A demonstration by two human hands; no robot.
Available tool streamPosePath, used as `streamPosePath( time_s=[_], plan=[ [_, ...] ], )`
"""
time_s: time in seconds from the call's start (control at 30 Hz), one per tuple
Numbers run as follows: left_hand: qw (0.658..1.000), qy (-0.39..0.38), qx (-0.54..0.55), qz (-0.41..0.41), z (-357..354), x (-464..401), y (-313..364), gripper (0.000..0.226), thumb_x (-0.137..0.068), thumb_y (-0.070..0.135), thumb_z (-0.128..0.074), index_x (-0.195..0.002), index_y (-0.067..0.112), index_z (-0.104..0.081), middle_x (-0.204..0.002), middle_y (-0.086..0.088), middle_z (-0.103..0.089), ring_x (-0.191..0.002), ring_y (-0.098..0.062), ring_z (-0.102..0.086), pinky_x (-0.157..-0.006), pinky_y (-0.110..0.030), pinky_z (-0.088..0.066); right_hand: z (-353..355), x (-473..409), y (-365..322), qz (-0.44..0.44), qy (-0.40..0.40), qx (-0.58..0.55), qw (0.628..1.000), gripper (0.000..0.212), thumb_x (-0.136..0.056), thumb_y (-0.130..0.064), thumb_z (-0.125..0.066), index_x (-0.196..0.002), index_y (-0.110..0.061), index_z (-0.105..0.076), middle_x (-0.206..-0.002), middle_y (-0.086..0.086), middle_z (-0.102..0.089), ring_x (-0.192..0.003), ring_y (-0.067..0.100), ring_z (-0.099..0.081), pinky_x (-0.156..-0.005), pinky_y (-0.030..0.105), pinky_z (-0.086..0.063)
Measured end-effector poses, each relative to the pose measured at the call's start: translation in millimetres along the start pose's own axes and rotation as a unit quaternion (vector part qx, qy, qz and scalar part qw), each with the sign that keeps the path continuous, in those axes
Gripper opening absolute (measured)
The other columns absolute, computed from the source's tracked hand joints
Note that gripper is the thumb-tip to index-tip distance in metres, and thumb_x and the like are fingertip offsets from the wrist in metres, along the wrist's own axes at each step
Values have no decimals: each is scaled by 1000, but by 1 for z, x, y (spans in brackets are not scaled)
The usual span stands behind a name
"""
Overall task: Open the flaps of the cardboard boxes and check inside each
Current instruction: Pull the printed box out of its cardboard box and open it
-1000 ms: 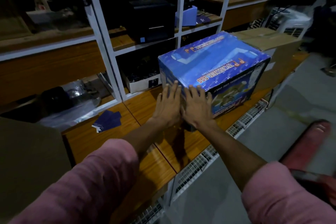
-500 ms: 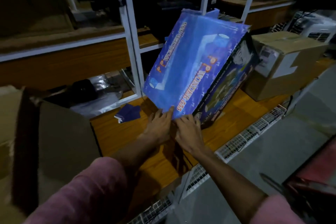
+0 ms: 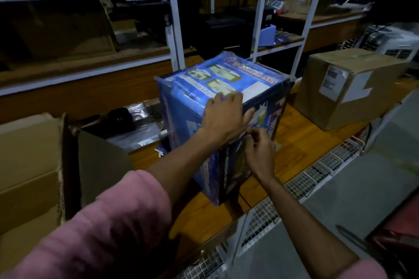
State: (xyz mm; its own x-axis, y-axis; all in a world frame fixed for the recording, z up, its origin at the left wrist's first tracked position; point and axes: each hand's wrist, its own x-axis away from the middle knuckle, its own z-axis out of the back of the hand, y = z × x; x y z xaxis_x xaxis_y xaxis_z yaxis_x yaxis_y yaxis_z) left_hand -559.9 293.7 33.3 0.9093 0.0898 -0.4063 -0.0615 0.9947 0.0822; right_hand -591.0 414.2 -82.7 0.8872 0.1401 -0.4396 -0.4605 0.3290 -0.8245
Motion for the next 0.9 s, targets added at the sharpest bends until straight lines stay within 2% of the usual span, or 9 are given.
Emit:
streamPosePath(
  time_s=[0.1,0.17,0.27,0.4,0.47,0.53,0.63,0.73,0.9],
  plan=[
    [993,-91,-67,29,-3,1,-15,63,-98,57,-48,-140,11,-42,-155,-12,-40,-141,-43,-35,-108,-57,-37,7,-12,7,-52,-24,-3,998,16,-97,-21,-56,-113,-20,-59,-112,2,-64,-104,20,-60,-92,49,-51],
    [994,-91,-65,21,2,6,-22,63,-97,58,-50,-139,12,-41,-156,-11,-38,-141,-42,-36,-106,-58,-39,15,-24,10,-84,-32,-16,996,24,-96,-30,-58,-119,-23,-53,-121,3,-57,-110,20,-57,-95,51,-51],
    [994,-85,-73,5,8,22,-35,67,-97,61,-48,-146,17,-36,-163,-8,-30,-145,-41,-32,-108,-58,-38,27,-45,8,-120,-43,-13,992,56,-92,-43,-65,-137,-20,-41,-137,8,-42,-123,25,-49,-100,51,-48],
    [997,-53,-47,5,18,52,-56,69,-99,59,-46,-156,24,-30,-166,-5,-27,-149,-39,-27,-113,-56,-35,40,-66,1,-125,-52,5,991,99,-84,-56,-69,-157,-21,-11,-164,14,-10,-150,37,-13,-118,59,-22],
    [999,-34,-37,4,20,68,-71,69,-99,61,-42,-157,25,-31,-165,-6,-29,-149,-39,-29,-113,-56,-36,43,-73,1,-128,-69,-4,989,109,-80,-60,-70,-159,-25,-4,-166,12,-5,-151,35,-9,-119,59,-19],
    [1000,-8,-26,5,22,85,-84,70,-97,62,-37,-156,24,-35,-163,-7,-33,-148,-38,-33,-112,-56,-39,43,-75,-2,-110,-110,-28,987,105,-79,-63,-71,-158,-29,-11,-163,11,-23,-147,33,-26,-115,59,-29],
    [998,53,22,23,24,109,-95,63,-100,58,-38,-150,20,-48,-157,-7,-44,-145,-34,-40,-108,-53,-42,36,-74,-10,-54,-156,-68,984,78,-81,-63,-67,-143,-23,-44,-136,5,-58,-123,21,-56,-99,49,-50],
    [988,121,86,30,22,128,-98,57,-103,51,-38,-141,14,-59,-147,-2,-56,-141,-27,-47,-103,-58,-48,30,-71,-21,-19,-144,-79,986,81,-75,-76,-63,-131,-18,-54,-122,3,-65,-111,18,-61,-84,31,-51],
    [975,180,128,38,4,161,-103,50,-106,43,-40,-146,15,-53,-151,4,-51,-143,-21,-46,-107,-64,-44,32,-75,-43,36,-135,-87,986,60,-79,-66,-68,-121,-23,-60,-117,0,-65,-107,15,-62,-81,32,-52]
  ],
)
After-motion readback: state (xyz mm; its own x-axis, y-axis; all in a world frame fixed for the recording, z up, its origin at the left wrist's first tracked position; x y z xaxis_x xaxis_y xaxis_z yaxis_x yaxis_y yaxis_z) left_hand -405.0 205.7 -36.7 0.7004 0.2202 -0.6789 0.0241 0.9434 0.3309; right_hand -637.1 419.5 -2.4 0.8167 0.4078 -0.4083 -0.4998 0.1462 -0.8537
